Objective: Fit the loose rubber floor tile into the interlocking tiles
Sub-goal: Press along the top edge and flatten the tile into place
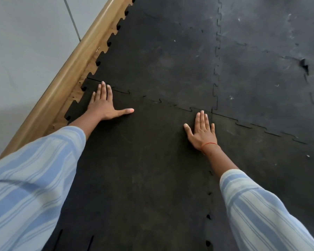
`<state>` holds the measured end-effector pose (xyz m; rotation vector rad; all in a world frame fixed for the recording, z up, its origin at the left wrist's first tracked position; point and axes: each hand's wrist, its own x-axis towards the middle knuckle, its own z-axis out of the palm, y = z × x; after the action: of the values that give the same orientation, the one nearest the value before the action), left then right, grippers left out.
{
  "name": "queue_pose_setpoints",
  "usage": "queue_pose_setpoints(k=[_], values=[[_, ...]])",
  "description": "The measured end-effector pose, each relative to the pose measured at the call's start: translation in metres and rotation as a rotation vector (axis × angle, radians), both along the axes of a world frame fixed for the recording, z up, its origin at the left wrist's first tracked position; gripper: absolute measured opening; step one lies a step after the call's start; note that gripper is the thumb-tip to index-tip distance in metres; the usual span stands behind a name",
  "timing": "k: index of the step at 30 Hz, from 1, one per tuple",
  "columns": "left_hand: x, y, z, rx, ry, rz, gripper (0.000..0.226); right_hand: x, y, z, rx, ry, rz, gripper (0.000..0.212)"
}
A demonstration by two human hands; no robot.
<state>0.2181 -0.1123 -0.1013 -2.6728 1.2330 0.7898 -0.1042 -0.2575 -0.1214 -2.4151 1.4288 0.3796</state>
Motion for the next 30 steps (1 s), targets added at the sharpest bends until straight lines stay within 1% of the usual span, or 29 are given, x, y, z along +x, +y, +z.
queue_pose_setpoints(k=[6, 8, 9, 12, 15, 23, 27, 30], values=[[0.010, -0.014, 0.012, 0.107, 0.030, 0.000, 0.153, 0.005, -0.006, 0.009, 0.082, 0.037, 0.004, 0.086], [0.009, -0.015, 0.015, 0.145, 0.034, 0.016, 0.146, 0.006, 0.000, 0.010, 0.094, 0.049, -0.014, 0.089], [0.003, -0.013, 0.012, 0.146, 0.026, 0.017, 0.139, 0.006, 0.007, 0.009, 0.081, 0.047, -0.026, 0.089], [-0.030, 0.006, -0.001, 0.067, -0.004, -0.023, 0.114, -0.008, 0.043, 0.007, 0.030, 0.001, -0.067, 0.082], [-0.077, 0.038, -0.012, -0.024, -0.042, -0.080, 0.103, -0.035, 0.087, 0.007, -0.006, -0.023, -0.099, 0.077], [-0.204, 0.120, -0.016, -0.179, -0.110, -0.121, 0.094, -0.097, 0.205, 0.001, -0.070, -0.073, -0.280, 0.073], [-0.249, 0.154, -0.013, -0.223, -0.101, -0.125, 0.093, -0.109, 0.242, -0.001, -0.094, -0.086, -0.331, 0.073], [-0.270, 0.169, -0.011, -0.228, -0.103, -0.106, 0.091, -0.113, 0.265, -0.001, -0.148, -0.074, -0.354, 0.075]])
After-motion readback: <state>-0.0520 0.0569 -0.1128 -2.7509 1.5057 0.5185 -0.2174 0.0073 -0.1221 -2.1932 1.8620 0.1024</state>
